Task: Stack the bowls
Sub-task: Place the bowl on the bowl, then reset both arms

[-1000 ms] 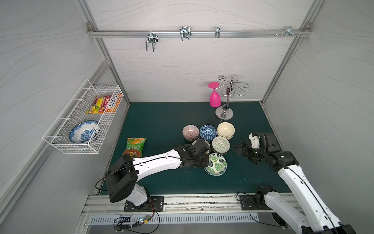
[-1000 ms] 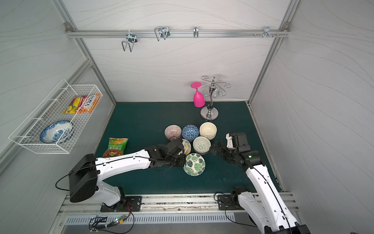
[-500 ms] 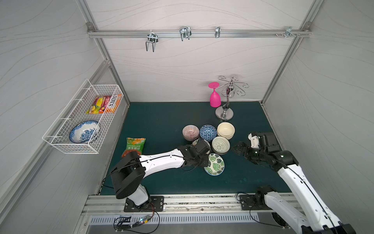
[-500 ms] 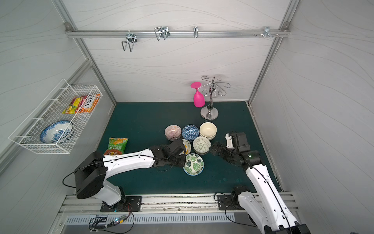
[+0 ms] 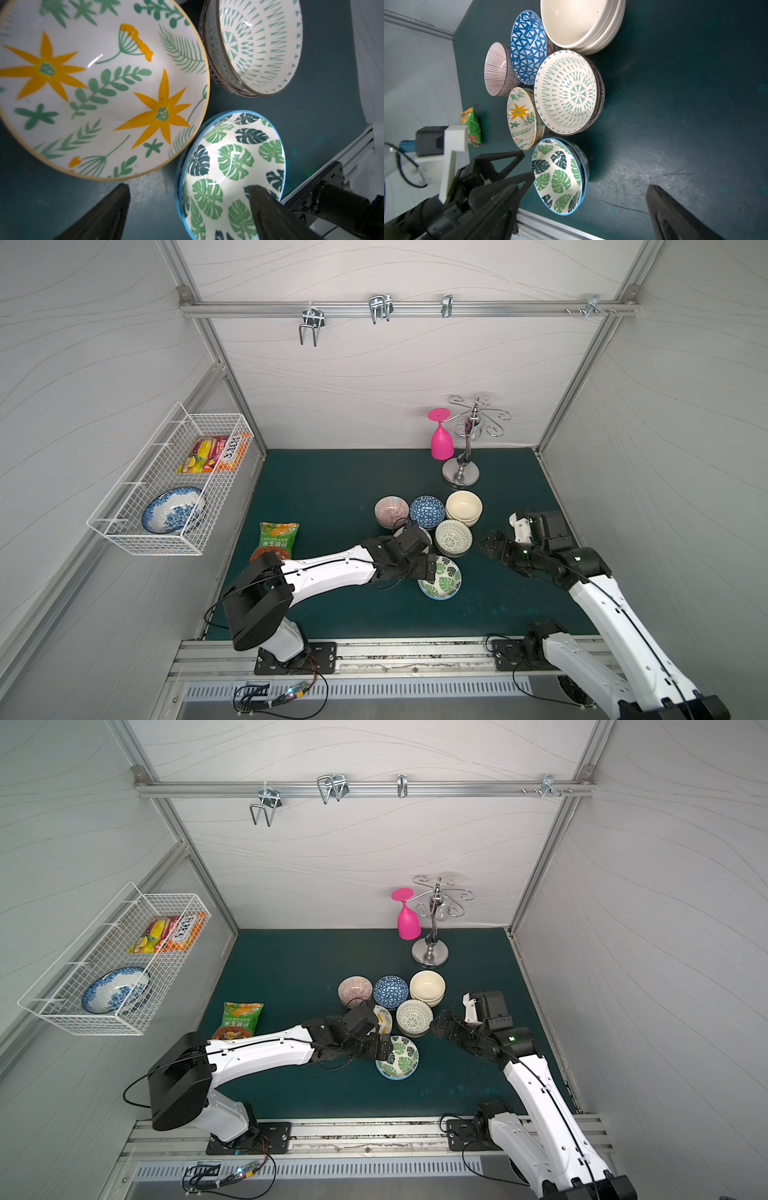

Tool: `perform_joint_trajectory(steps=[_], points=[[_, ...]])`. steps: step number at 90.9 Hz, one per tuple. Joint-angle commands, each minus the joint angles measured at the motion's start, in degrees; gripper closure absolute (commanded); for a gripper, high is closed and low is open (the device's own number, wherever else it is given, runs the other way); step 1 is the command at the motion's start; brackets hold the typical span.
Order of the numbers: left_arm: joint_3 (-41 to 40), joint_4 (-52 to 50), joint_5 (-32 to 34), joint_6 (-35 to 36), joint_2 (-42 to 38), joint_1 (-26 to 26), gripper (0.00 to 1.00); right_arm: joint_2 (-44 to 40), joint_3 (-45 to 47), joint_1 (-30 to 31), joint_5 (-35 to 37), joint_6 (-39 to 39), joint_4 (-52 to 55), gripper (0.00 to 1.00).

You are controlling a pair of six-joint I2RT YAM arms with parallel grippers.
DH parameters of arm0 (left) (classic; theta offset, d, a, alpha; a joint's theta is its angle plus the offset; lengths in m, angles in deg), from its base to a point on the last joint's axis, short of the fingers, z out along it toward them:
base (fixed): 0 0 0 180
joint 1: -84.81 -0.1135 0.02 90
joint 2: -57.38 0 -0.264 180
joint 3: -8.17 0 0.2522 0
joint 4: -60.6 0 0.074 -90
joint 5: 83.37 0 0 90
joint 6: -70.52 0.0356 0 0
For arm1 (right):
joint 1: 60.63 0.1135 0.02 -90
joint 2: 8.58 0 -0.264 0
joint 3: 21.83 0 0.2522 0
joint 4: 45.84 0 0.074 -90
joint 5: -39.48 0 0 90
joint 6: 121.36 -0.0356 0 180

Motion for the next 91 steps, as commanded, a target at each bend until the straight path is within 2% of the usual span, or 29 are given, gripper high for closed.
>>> perform_joint_trajectory(steps=[1, 9, 13, 23, 31, 37, 40, 54, 60, 76, 84, 91], points=[[-0.6, -2.9, 6.4, -0.6, -6.3, -0.2, 0.0, 1.3, 0.0, -0.2, 3.6, -1.1, -3.7, 0.01], [-0.7, -8.8, 14.7, -1.1, -12.3, -0.1, 0.0, 2.8, -0.2, -0.1, 6.9, -1.9, -7.2, 0.01], [-0.5, -12.7, 20.2, -1.5, -16.4, -0.2, 0.0, 3.2, -0.2, 0.0, 10.8, -2.9, -9.0, 0.01], [-0.5, -23.1, 38.5, -4.2, -25.1, -0.4, 0.0, 2.9, 1.0, 0.3, 22.8, -4.8, -14.9, 0.01], [-6.6, -12.6, 43.9, 10.2, -32.0, -1.0, 0.0, 2.2, 3.5, 0.4, 32.8, -5.3, -21.1, 0.01], [-10.1, -9.8, 46.4, 13.1, -35.7, -3.4, 0.0, 1.9, 6.9, 0.8, 37.3, -3.6, -29.3, 0.01], [-11.3, -8.5, 45.4, 14.5, -36.9, -5.8, 0.0, 2.0, 8.5, 1.3, 39.4, -1.4, -33.4, 0.01], [-17.8, -0.3, 29.1, 18.1, -37.6, -29.0, 0.0, 7.2, 9.2, 3.9, 52.9, 8.5, -39.0, 0.01], [-20.9, 5.6, 26.8, 18.8, -36.1, -36.1, 0.0, 9.0, 10.8, 4.1, 56.2, 11.4, -42.0, 0.01], [-24.6, 16.8, 19.5, 20.5, -27.3, -49.2, 0.0, 9.8, 17.8, 3.8, 57.6, 17.2, -53.9, 0.01], [-23.5, 19.5, 17.5, 22.7, -22.8, -53.0, 0.0, 9.6, 20.0, 3.2, 55.7, 21.7, -58.8, 0.01], [-22.3, 22.9, 16.7, 27.6, -19.3, -53.9, 0.0, 9.7, 22.1, 1.4, 53.4, 23.3, -62.7, 0.01]])
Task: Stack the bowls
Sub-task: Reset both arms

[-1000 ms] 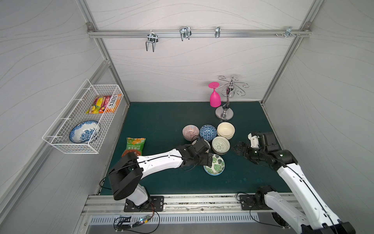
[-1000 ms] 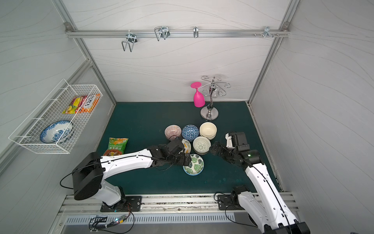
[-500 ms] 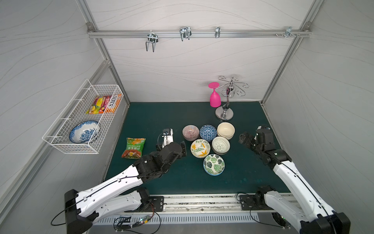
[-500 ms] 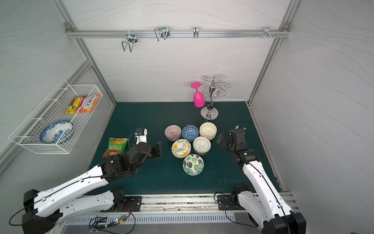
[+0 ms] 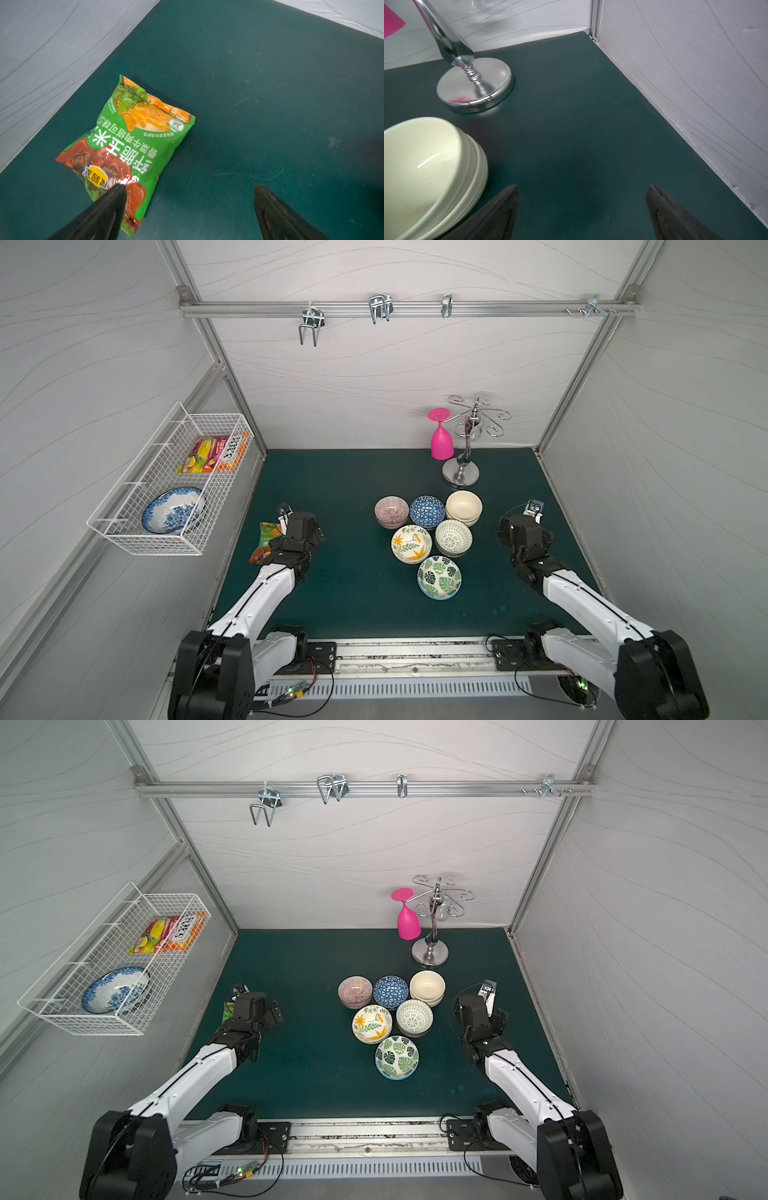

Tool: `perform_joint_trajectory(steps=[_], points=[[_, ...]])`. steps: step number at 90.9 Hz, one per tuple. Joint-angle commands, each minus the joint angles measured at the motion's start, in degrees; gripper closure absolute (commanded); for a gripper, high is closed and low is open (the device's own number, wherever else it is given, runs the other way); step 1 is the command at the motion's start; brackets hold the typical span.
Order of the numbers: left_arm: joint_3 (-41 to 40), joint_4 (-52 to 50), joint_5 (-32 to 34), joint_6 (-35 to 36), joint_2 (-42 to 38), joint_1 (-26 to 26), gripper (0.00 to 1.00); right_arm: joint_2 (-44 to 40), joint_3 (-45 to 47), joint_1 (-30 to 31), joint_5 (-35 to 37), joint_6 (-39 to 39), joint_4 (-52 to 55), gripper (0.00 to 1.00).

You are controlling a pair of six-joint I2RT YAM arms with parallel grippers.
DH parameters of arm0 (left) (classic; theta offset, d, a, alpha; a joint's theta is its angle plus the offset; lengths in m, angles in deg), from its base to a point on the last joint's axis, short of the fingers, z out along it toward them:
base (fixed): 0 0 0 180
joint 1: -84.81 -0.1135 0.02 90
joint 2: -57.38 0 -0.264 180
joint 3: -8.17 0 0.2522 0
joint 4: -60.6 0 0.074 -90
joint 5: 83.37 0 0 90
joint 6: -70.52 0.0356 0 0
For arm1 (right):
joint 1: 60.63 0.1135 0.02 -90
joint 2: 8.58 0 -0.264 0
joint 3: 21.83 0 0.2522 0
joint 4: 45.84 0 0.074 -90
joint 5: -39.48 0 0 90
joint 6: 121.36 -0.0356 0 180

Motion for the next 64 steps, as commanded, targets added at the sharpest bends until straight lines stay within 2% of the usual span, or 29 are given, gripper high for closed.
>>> perform_joint_trajectory(steps=[1, 22, 30, 43, 50, 59, 64], points=[[2.6, 10.6, -4.1, 7.3, 3.5, -1.5, 0.0, -0.1, 2.2, -1.9, -0.9, 6.1, -11.1, 0.01], [-4.5, 31.9, 2.4, 15.8, 9.3, -1.7, 0.0, 6.4, 8.6, -5.7, -5.9, 9.2, -25.2, 0.01], [-5.2, 36.6, 4.3, 16.1, 12.7, -2.2, 0.0, 9.6, 8.5, -6.2, -8.0, 12.0, -29.7, 0.01], [-3.5, 41.5, -1.8, 19.1, 16.9, -2.5, 0.0, 15.7, 7.3, -7.9, -8.9, 13.8, -37.1, 0.01], [-1.8, 41.9, -1.7, 18.8, 19.4, -2.6, 0.0, 18.4, 7.1, -10.0, -12.9, 12.9, -40.7, 0.01], [-4.5, 51.4, -2.8, 18.9, 22.7, -2.8, 0.0, 24.2, 8.3, -13.0, -16.9, 11.4, -48.0, 0.01], [-3.9, 49.3, -5.0, 19.2, 22.7, -2.8, 0.0, 26.4, 8.1, -14.7, -19.8, 10.4, -50.6, 0.01]])
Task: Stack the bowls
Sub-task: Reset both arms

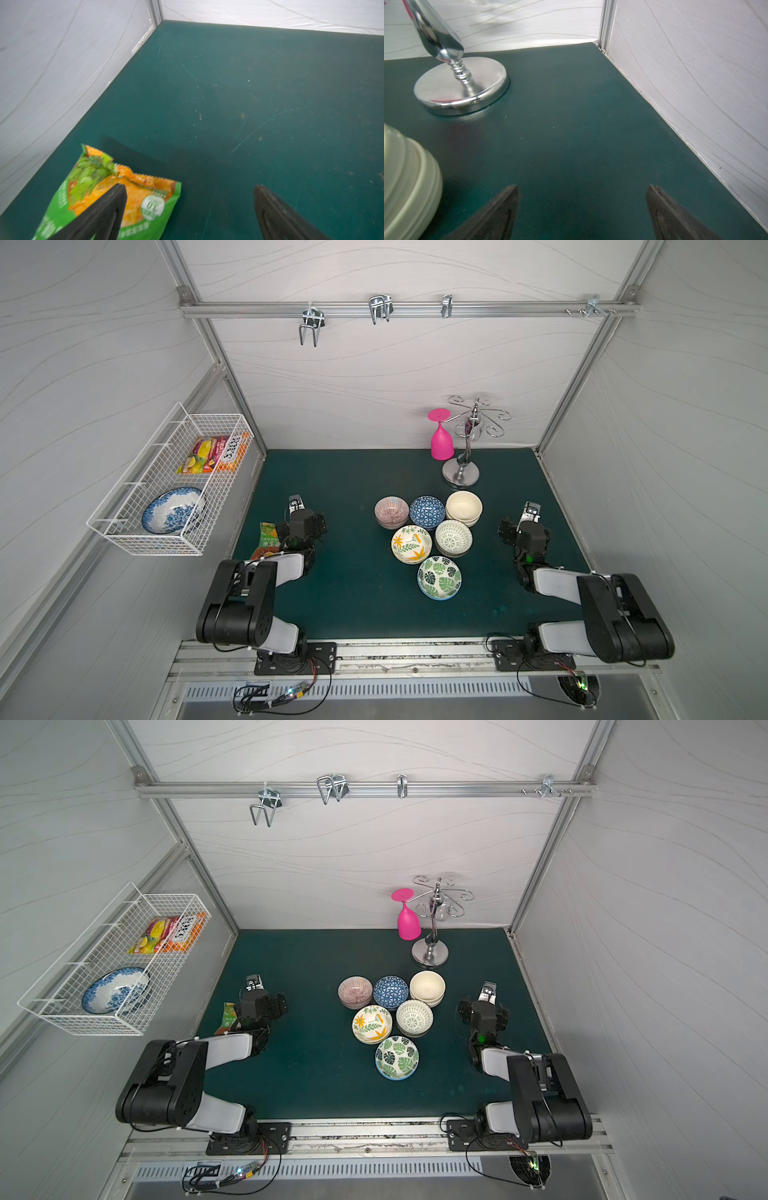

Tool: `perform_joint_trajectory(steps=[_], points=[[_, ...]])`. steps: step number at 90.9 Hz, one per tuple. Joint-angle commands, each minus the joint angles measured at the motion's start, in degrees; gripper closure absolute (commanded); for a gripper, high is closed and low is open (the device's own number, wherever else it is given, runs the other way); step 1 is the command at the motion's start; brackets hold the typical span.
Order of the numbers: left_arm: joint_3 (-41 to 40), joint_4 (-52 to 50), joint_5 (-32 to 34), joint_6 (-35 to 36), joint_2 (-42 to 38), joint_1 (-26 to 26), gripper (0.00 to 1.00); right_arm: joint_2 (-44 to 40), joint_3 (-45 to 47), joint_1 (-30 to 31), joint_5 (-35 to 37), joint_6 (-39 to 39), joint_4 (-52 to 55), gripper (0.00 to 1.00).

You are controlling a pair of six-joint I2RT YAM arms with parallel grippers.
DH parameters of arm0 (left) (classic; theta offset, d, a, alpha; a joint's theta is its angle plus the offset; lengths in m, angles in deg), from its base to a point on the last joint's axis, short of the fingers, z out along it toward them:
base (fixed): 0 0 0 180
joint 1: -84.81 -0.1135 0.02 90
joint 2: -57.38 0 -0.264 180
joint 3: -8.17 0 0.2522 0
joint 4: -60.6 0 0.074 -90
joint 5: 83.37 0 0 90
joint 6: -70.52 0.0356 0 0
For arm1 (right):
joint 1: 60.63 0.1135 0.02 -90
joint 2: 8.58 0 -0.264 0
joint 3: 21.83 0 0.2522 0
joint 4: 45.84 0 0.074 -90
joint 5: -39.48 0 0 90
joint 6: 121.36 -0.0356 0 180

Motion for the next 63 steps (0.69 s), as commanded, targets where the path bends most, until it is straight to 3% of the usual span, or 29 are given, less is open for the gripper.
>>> perform_joint_trajectory(steps=[1, 8, 12, 15, 19, 26, 63], points=[[0.6, 8.1, -3.6, 1.7, 1.2, -0.4, 0.0, 4.3, -0.2, -2.8, -7.3, -0.8, -9.8, 0.01], [-0.6, 10.4, -6.5, 2.5, 1.5, -0.6, 0.0, 6.9, -1.7, -3.5, -10.2, -0.6, -8.5, 0.01], [-2.8, 16.6, -10.2, 4.0, 2.9, -0.8, 0.0, 8.8, -2.6, -3.4, -11.2, 0.7, -10.5, 0.01], [-4.0, 20.1, -10.8, 4.9, 4.1, -0.8, 0.0, 7.8, -4.2, -3.2, -12.2, 0.8, -6.1, 0.01], [-2.7, 14.3, -11.0, 4.0, 2.8, -0.8, 0.0, 8.1, -6.6, -3.2, -12.3, 0.8, -1.0, 0.01], [-2.9, 16.9, -11.0, 4.2, 4.0, -1.0, 0.0, 8.3, -8.3, -3.2, -13.0, 1.2, 2.1, 0.01], [-2.7, 15.1, -11.2, 3.9, 3.1, -1.0, 0.0, 8.3, -8.4, -3.0, -13.1, 1.3, 2.1, 0.01]])
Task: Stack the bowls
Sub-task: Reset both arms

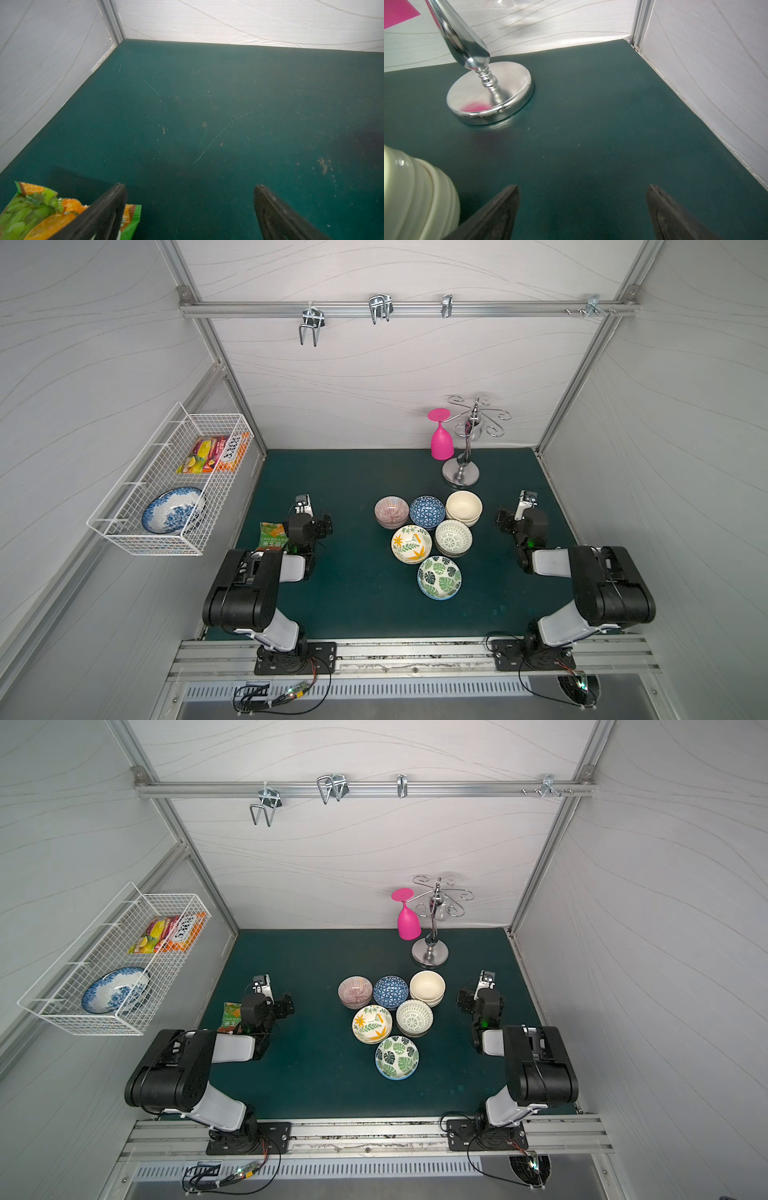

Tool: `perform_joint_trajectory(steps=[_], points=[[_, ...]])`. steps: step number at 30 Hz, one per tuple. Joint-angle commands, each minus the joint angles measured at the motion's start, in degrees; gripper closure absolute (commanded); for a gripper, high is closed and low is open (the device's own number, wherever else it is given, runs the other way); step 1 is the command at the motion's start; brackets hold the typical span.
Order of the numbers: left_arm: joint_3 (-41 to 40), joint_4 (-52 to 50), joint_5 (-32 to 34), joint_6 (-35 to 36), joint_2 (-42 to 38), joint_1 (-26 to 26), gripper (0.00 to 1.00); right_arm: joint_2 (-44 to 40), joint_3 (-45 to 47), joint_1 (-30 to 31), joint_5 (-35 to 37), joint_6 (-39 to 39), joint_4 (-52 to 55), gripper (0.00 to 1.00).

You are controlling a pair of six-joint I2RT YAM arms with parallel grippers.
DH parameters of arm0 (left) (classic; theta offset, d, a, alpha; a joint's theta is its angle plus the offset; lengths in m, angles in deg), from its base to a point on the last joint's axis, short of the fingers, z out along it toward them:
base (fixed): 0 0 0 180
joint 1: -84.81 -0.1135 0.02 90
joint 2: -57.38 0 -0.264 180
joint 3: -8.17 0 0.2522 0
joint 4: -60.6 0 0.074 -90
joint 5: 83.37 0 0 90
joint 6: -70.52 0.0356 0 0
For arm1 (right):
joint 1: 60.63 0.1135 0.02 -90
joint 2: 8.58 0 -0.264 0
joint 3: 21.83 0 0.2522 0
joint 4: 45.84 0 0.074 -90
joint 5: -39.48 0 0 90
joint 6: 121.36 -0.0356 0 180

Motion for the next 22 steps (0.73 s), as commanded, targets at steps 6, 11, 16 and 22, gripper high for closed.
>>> perform_joint_trajectory(steps=[6, 11, 16, 22], points=[[0.4, 2.9, -0.6, 0.7, -0.1, -0.3, 0.0, 0.1, 0.0, 1.0, 1.2, 1.4, 0.3, 0.01], [0.4, 3.1, -0.4, 0.8, -0.2, -0.1, 0.0, 0.4, -0.4, 0.5, 0.5, 1.1, 0.8, 0.01], [0.4, 3.2, -0.3, 0.9, -0.1, 0.0, 0.0, 0.6, -0.6, 0.3, 0.1, 1.0, 1.0, 0.01], [0.4, 3.1, -0.3, 0.9, -0.1, 0.0, 0.0, 0.3, -0.4, 0.5, 0.2, 1.0, 1.0, 0.01]])
